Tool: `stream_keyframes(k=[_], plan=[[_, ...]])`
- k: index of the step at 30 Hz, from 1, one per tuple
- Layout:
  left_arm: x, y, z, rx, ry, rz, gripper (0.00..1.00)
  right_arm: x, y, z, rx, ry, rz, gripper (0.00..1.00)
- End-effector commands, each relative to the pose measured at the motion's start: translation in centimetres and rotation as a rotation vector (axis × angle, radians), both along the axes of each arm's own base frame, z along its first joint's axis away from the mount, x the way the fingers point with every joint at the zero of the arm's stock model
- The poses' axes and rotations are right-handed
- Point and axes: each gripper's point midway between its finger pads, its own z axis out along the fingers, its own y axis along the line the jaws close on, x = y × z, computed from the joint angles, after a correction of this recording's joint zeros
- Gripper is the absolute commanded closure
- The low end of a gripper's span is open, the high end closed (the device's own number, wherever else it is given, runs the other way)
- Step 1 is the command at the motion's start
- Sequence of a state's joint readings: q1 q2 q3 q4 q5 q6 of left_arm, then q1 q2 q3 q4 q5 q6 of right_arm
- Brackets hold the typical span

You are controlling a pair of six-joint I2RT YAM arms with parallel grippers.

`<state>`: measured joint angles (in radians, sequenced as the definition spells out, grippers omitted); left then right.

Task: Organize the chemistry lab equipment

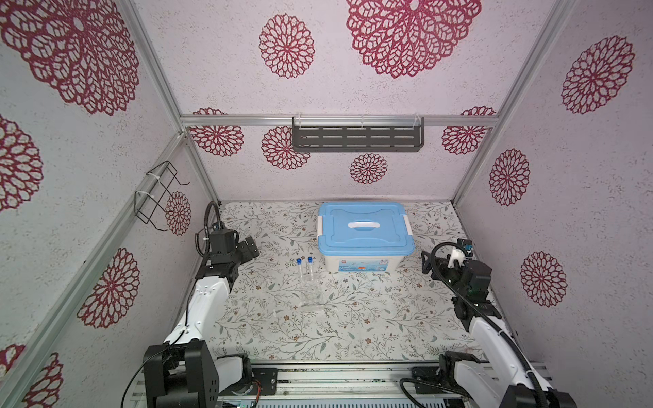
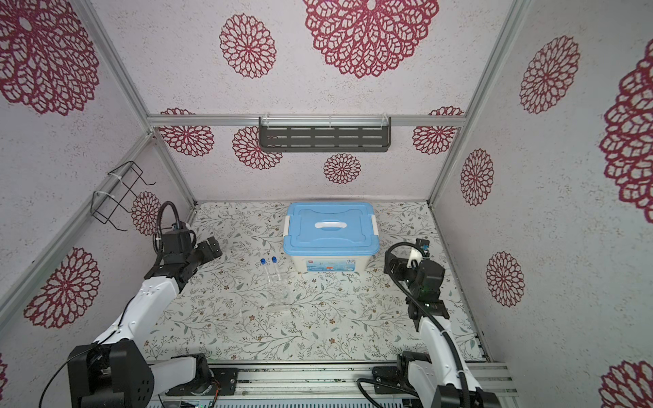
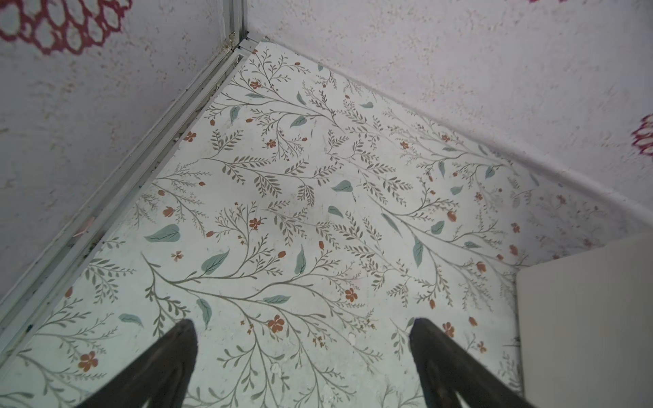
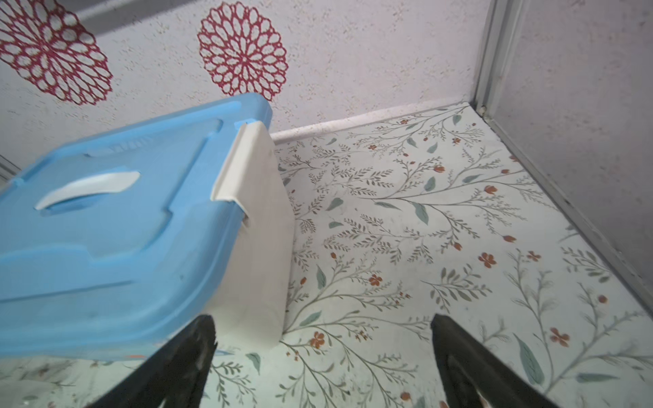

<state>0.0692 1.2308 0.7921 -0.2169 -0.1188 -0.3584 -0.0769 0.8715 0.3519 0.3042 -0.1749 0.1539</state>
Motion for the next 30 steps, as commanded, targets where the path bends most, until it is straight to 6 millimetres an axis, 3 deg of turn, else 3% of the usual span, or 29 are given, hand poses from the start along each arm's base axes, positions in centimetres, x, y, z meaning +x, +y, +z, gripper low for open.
stream_keyframes(k=[1, 7, 9, 11, 15, 18, 22, 27, 30], plan=[[0.6, -0.4, 0.9, 0.133, -0.103, -0.062, 0.03, -0.3, -0.9, 0.4, -0.157, -0.111, -0.036, 0.01], [1.1, -1.8, -0.6, 0.233, -0.246, -0.12, 0.03, -1.0, -0.8, -1.7, -0.173, -0.219, -0.057, 0.01], [1.2, -2.1, -1.5, 0.239, -0.29, -0.141, 0.03, -0.6, -1.0, -2.8, -0.17, -0.197, -0.071, 0.01], [1.5, -2.8, -1.4, 0.26, -0.387, -0.181, 0.03, 0.3, -0.7, -2.6, -0.187, -0.218, -0.064, 0.01], [1.9, -5.3, -2.0, 0.246, -0.36, -0.328, 0.03, 2.2, -0.7, -2.4, -0.21, -0.266, -0.067, 0.01], [1.0, -4.5, -1.6, 0.25, -0.388, -0.269, 0.02, 3.0, -1.7, -4.1, -0.214, -0.243, -0.141, 0.01], [-0.1, -3.7, -1.2, 0.344, -0.411, -0.232, 0.03, 4.3, -2.5, -4.9, -0.214, -0.187, -0.184, 0.01], [1.3, -2.2, -1.5, 0.333, -0.414, -0.24, 0.03, 5.2, -3.3, -5.4, -0.205, -0.13, -0.229, 0.01], [2.1, -0.7, -2.7, 0.287, -0.409, -0.215, 0.02, 5.2, -3.4, -5.4, -0.21, -0.13, -0.235, 0.01]])
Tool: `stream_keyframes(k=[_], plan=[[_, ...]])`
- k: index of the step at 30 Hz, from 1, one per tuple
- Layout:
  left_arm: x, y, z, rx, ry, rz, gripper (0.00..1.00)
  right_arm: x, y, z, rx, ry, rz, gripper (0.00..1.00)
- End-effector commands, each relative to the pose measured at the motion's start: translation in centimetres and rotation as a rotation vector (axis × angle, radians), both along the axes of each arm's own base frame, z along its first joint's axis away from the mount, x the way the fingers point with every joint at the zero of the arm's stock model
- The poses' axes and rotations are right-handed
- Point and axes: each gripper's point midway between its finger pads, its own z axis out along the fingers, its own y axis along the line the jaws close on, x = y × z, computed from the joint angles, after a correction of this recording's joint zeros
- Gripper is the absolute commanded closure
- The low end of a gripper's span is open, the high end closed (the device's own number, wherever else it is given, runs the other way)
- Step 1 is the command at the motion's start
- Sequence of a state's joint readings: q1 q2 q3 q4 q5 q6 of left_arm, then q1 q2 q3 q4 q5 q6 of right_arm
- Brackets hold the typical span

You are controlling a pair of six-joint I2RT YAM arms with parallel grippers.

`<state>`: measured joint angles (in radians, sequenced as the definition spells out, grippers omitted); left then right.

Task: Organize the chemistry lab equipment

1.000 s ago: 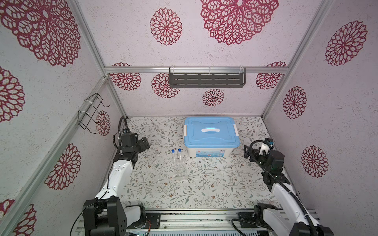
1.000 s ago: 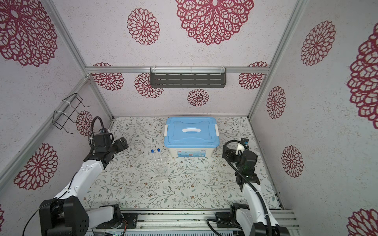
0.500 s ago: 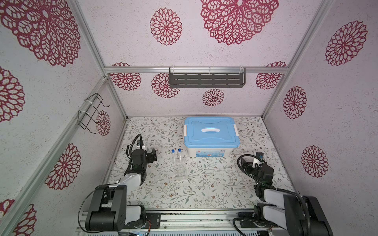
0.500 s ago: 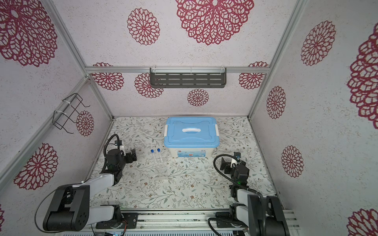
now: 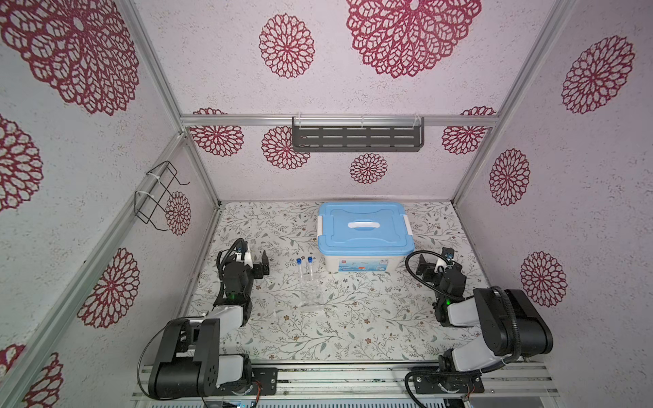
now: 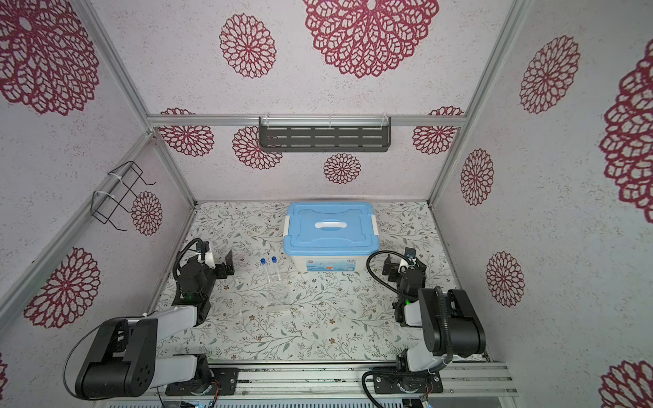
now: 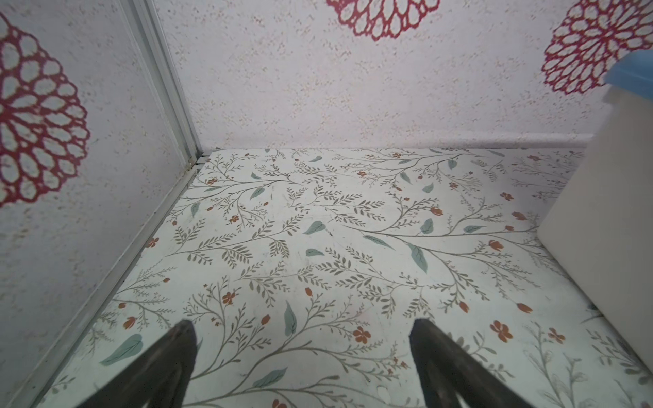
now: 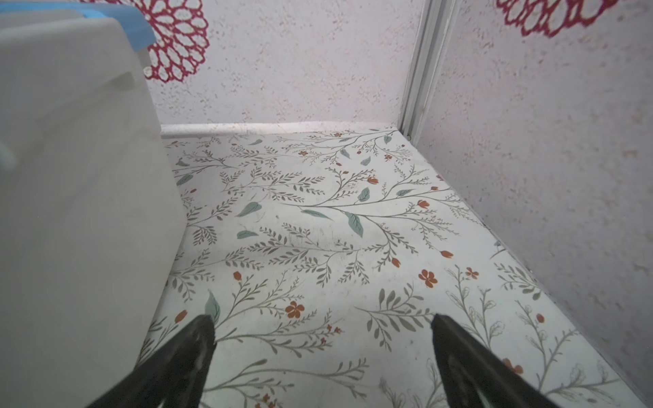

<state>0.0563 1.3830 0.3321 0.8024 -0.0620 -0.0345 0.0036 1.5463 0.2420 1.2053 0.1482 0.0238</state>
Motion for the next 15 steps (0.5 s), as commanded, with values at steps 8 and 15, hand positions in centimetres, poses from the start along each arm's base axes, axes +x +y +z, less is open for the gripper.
stream_keyframes(k=[8, 15], plan=[[2.4, 2.3, -0.8, -0.089, -0.023, -0.016, 0.03, 0.2, -0.4, 0.7, 0.001, -0.017, -0.035, 0.01], [2.6, 2.9, -1.0, -0.106, -0.006, 0.007, 0.03, 0.2, -0.5, 0.7, 0.0, -0.017, -0.037, 0.01]])
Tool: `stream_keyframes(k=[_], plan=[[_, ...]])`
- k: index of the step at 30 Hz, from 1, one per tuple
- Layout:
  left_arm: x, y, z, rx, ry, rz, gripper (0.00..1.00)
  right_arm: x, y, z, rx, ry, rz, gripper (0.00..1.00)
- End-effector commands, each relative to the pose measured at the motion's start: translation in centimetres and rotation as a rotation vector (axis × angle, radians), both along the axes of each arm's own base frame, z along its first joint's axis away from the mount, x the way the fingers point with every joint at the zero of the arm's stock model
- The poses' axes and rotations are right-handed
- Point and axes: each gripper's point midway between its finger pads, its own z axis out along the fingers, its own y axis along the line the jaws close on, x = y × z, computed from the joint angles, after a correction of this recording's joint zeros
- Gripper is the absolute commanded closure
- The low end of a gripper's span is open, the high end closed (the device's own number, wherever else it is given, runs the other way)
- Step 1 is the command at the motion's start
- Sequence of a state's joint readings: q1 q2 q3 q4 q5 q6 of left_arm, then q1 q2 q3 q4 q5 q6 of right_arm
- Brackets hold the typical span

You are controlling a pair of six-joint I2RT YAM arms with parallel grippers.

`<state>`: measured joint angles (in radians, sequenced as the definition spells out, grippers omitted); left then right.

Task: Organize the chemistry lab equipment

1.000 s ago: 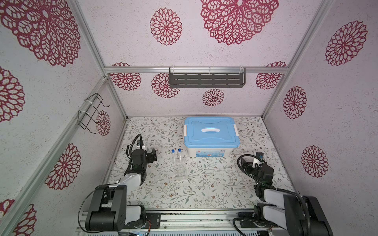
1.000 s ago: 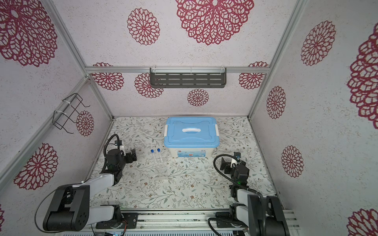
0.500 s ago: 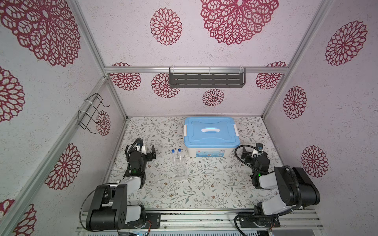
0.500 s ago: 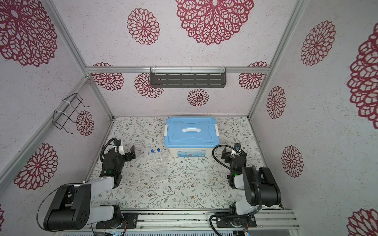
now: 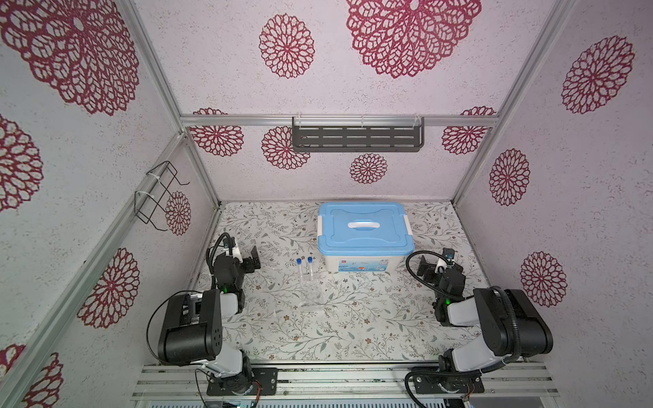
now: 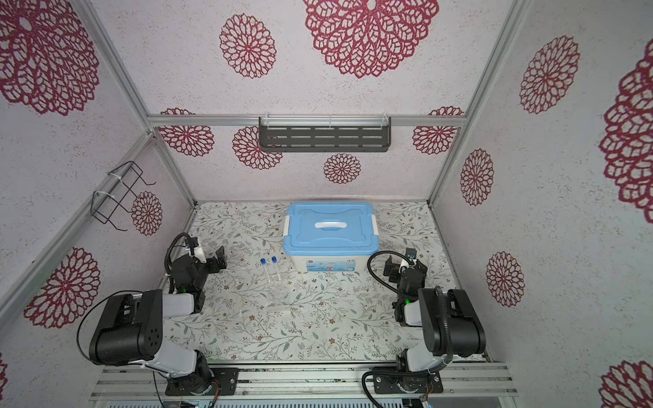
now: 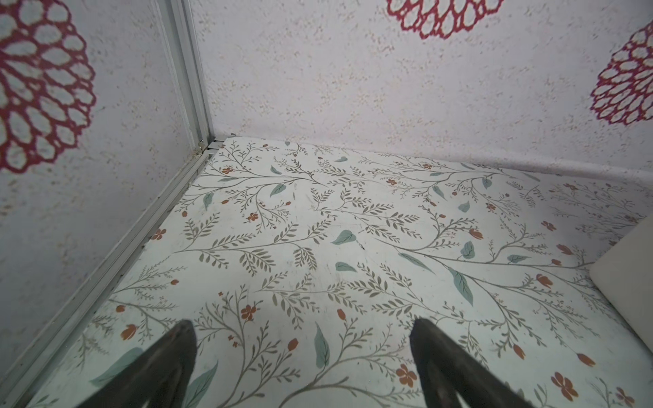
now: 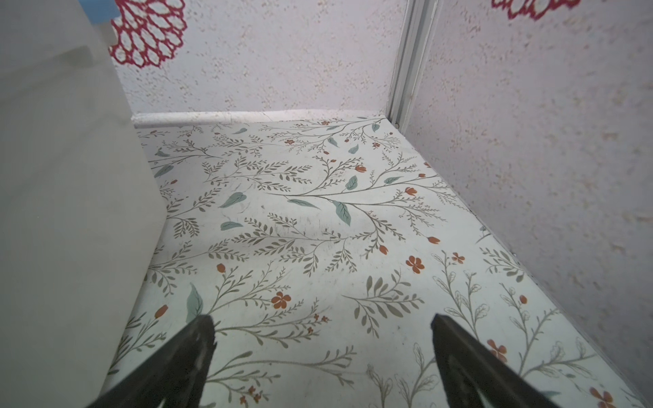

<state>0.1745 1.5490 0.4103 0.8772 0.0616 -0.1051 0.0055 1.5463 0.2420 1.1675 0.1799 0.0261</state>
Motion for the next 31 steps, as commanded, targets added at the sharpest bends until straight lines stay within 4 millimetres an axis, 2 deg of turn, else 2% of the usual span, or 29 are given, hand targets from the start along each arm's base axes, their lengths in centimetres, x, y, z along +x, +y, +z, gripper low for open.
stream_keyframes(k=[1, 31], plan=[[0.24, 0.05, 0.32, -0.007, -0.011, -0.01, 0.03, 0.49, 0.0, 1.55, 0.004, -0.054, -0.008, 0.01], [0.18, -0.1, 0.34, -0.01, -0.013, -0.018, 0.03, 0.48, 0.07, 1.49, 0.002, -0.051, -0.005, 0.01]])
